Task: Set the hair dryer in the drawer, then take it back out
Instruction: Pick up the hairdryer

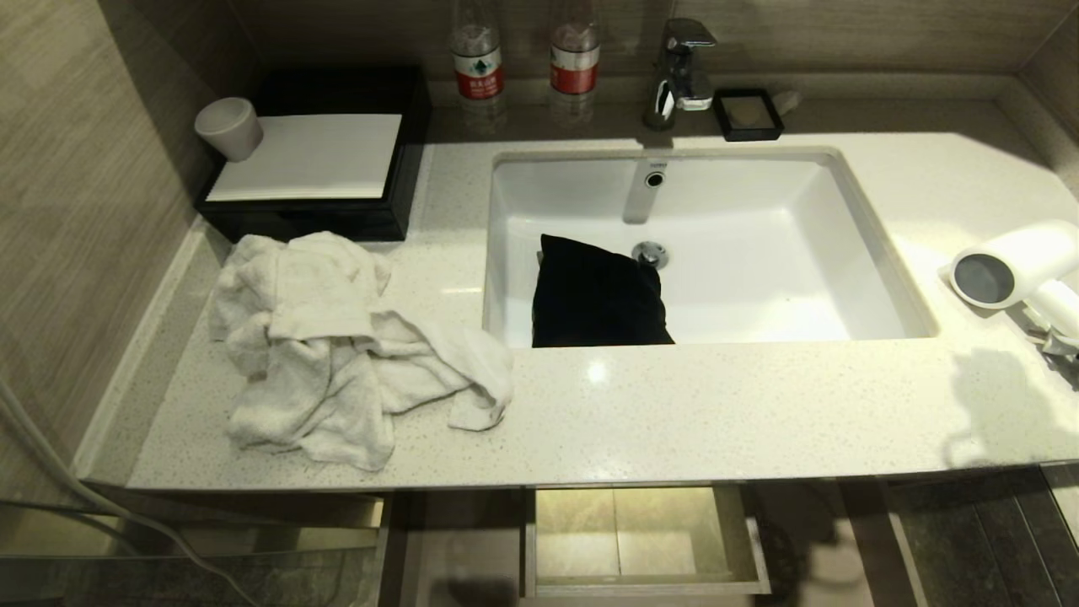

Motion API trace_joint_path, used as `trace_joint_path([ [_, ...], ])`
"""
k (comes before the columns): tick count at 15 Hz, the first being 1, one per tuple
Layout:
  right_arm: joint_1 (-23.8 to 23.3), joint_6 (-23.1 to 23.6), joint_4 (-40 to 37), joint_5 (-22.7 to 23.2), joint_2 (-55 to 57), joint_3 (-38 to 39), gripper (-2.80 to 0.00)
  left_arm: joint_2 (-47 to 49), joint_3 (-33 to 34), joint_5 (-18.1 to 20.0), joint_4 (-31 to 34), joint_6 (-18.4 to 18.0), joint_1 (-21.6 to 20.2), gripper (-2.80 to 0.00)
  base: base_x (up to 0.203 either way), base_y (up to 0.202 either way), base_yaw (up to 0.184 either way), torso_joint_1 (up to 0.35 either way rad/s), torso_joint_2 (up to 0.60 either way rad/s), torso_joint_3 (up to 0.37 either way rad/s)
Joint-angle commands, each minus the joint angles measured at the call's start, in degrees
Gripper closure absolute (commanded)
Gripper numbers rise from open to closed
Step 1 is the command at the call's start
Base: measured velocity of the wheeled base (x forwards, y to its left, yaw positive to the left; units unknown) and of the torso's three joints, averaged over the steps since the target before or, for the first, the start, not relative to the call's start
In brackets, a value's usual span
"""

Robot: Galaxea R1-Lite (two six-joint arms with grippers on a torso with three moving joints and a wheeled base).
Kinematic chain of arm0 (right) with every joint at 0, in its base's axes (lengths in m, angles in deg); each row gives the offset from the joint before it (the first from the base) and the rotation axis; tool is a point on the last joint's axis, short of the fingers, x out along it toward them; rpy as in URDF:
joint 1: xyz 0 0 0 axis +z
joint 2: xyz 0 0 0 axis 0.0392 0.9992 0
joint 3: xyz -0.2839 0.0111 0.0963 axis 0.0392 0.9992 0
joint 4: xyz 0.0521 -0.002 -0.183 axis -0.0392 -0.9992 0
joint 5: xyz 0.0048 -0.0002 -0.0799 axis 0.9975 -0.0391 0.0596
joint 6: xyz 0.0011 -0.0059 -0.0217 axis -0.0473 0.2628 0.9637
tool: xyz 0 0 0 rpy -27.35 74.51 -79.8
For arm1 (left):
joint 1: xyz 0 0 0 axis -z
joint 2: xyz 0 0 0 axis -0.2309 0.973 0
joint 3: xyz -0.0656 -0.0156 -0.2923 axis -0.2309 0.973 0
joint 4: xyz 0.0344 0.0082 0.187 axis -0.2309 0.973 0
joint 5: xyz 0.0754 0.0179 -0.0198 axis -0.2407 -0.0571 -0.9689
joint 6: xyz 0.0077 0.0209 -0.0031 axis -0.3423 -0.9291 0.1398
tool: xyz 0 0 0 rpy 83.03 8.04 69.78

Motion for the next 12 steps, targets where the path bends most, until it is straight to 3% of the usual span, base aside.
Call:
trace_joint_path([
  [1,-2.5,0.5,4.0,3.7,5.5,0.4,-0.4,0.0,0.1,0.0,0.0,0.0,0.0,0.0,0.0,0.0,0.0,0.0,0.0,0.0],
  [2,-2.6,0.4,6.7,4.0,6.4,1.0,-2.8,0.0,0.1,0.0,0.0,0.0,0.0,0.0,0.0,0.0,0.0,0.0,0.0,0.0],
  [9,-5.2,4.2,17.7,10.0,12.4,1.4,-2.8,0.0,0.0,0.0,0.0,0.0,0.0,0.0,0.0,0.0,0.0,0.0,0.0,0.0],
  [12,-7.8,4.9,20.2,16.8,14.5,0.5,-2.8,-0.1,0.1,0.0,0.0,0.0,0.0,0.0,0.0,0.0,0.0,0.0,0.0,0.0],
])
